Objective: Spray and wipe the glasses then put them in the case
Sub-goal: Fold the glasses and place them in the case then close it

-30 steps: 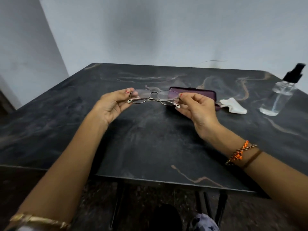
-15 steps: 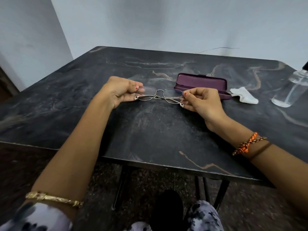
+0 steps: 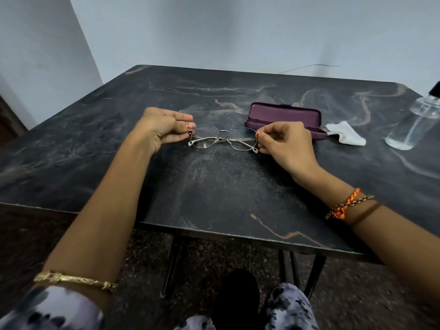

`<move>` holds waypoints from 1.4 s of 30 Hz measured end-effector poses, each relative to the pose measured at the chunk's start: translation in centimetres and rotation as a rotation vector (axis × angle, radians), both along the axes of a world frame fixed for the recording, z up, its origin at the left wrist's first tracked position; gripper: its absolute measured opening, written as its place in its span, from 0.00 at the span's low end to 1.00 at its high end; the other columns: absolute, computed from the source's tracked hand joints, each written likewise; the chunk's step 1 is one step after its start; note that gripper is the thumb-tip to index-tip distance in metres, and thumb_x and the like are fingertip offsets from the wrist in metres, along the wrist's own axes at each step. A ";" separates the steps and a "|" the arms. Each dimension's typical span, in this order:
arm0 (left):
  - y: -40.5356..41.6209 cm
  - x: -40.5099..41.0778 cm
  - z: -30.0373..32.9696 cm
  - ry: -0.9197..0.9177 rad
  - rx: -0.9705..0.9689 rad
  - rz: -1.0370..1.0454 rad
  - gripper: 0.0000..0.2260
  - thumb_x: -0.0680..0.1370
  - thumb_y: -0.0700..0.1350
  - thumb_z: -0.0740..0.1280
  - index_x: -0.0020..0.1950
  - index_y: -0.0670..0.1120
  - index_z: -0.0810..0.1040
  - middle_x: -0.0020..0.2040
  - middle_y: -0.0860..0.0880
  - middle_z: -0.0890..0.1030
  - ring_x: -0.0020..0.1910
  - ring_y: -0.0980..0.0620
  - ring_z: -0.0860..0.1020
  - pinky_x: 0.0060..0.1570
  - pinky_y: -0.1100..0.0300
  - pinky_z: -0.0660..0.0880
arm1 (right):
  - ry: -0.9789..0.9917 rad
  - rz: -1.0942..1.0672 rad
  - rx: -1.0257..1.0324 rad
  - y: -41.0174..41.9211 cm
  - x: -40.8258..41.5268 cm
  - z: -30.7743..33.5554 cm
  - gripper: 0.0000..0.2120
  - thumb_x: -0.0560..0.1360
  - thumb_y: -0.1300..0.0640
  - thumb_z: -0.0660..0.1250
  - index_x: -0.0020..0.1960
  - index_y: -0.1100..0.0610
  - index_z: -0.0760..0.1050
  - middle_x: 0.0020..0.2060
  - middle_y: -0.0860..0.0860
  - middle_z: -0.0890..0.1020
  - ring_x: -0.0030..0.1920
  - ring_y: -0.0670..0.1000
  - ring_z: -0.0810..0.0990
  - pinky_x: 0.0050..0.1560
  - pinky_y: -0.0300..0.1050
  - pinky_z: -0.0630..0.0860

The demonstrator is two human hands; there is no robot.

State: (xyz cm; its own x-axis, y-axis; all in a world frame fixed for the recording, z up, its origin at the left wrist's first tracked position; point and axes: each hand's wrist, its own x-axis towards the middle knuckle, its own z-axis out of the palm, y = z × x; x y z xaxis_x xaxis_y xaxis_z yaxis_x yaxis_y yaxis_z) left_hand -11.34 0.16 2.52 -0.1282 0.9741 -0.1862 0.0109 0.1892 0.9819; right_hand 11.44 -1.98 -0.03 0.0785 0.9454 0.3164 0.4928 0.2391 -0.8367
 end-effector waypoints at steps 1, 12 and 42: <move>0.0 0.0 0.0 -0.001 -0.005 0.001 0.08 0.72 0.27 0.65 0.46 0.37 0.79 0.27 0.50 0.82 0.30 0.56 0.82 0.32 0.67 0.79 | -0.045 -0.009 0.022 -0.1 0.0 0.1 0.04 0.72 0.61 0.67 0.43 0.59 0.80 0.31 0.50 0.80 0.35 0.50 0.82 0.46 0.47 0.81; 0.1 0.4 -0.3 0.045 0.035 0.058 0.06 0.73 0.31 0.67 0.39 0.39 0.79 0.24 0.50 0.81 0.26 0.57 0.81 0.28 0.68 0.78 | -0.369 -0.046 0.180 -1.2 -0.2 0.9 0.09 0.73 0.58 0.65 0.44 0.59 0.82 0.36 0.55 0.85 0.38 0.52 0.82 0.49 0.48 0.77; -2.2 9.7 -0.6 1.064 1.364 0.037 0.11 0.74 0.42 0.65 0.42 0.36 0.83 0.43 0.40 0.83 0.49 0.41 0.80 0.54 0.40 0.73 | -0.693 -0.539 0.867 0.5 7.0 1.5 0.16 0.65 0.62 0.68 0.52 0.54 0.76 0.50 0.56 0.79 0.49 0.53 0.74 0.50 0.48 0.59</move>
